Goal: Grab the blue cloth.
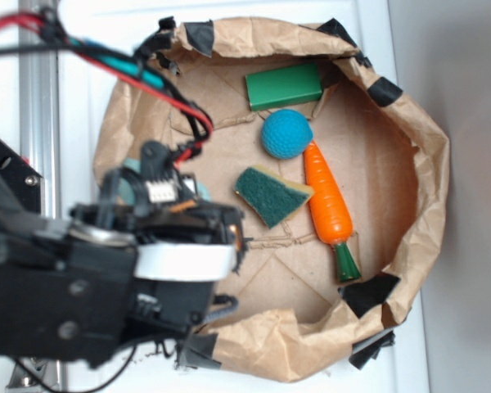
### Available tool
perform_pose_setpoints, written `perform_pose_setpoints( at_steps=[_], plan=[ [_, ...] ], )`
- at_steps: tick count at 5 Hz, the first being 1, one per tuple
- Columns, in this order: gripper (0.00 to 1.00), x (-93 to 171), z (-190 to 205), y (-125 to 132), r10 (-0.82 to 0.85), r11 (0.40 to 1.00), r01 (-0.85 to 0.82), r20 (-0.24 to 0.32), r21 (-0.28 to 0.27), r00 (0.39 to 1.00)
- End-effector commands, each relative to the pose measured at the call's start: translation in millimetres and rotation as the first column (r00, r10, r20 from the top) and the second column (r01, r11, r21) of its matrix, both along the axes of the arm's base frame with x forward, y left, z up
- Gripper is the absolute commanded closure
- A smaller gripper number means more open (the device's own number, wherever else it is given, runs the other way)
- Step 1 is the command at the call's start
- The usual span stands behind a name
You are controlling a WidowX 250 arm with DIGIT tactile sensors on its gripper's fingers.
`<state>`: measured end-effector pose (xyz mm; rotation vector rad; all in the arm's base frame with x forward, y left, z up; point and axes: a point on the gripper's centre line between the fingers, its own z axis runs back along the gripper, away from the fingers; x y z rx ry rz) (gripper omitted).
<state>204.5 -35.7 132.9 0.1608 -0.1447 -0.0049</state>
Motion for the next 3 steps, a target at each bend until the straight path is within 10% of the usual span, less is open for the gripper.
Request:
perform_pose_setpoints(
  at_steps=[1,3],
  plan=[
    [1.00,2.8,25.6,26.5,0.039,0.999,-0.036,0.081,-0.037,0.996],
    [1.00,11.3,27.9,52.2,0.036,0.998,-0.031,0.081,-0.063,0.996]
  ],
)
